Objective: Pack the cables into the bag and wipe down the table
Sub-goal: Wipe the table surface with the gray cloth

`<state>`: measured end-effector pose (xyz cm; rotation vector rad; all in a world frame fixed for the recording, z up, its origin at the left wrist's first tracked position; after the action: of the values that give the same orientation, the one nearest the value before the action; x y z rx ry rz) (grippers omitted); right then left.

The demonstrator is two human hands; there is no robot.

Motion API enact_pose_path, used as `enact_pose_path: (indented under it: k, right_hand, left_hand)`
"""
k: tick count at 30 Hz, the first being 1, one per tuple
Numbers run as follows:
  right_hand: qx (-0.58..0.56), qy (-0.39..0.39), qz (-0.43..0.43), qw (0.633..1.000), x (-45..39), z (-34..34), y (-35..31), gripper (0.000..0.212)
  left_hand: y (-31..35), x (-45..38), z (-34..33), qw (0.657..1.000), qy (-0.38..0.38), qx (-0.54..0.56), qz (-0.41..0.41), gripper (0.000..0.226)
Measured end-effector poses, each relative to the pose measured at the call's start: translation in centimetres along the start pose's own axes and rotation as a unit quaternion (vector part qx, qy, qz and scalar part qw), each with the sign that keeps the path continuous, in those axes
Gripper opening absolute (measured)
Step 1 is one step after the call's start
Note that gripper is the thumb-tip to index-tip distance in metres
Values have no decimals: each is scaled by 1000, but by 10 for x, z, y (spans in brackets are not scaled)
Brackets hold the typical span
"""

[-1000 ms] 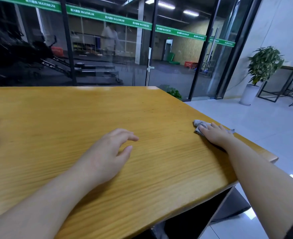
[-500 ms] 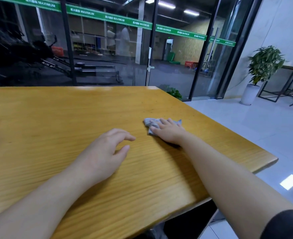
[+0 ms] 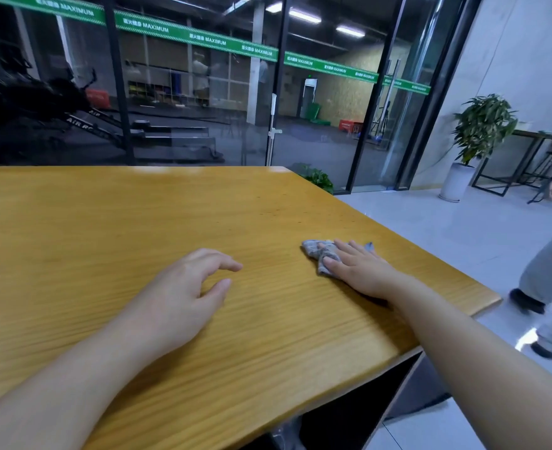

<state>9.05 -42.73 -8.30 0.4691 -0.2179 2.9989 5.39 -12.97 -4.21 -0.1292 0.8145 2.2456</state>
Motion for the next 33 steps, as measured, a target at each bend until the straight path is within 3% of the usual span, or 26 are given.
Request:
enact_pose_path:
  k: [15, 22, 33]
  right_hand:
    - [-54, 59, -181, 980, -29, 22, 110, 59]
    - [-38, 51, -183, 981, -65, 35, 116, 58]
    - [-47, 52, -177, 982, -130, 56, 88, 62]
  left_hand:
    - [0, -1, -11, 999, -39, 2, -18, 23]
    - [-5, -9, -15, 998, -45, -30, -39, 33]
    - [-23, -21, -21, 993, -50, -105, -11, 30]
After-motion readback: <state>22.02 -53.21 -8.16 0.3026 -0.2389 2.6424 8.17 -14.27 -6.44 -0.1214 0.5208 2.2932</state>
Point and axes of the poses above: each hand's wrist, its own x-axis away from the middle knuckle, its own z-axis out of the back of the hand, y = z × x, the point moved 5 cm from there along -x, towards the middle knuckle, and after that the axes turned 12 degrees about -y, right-handed, at the moved point
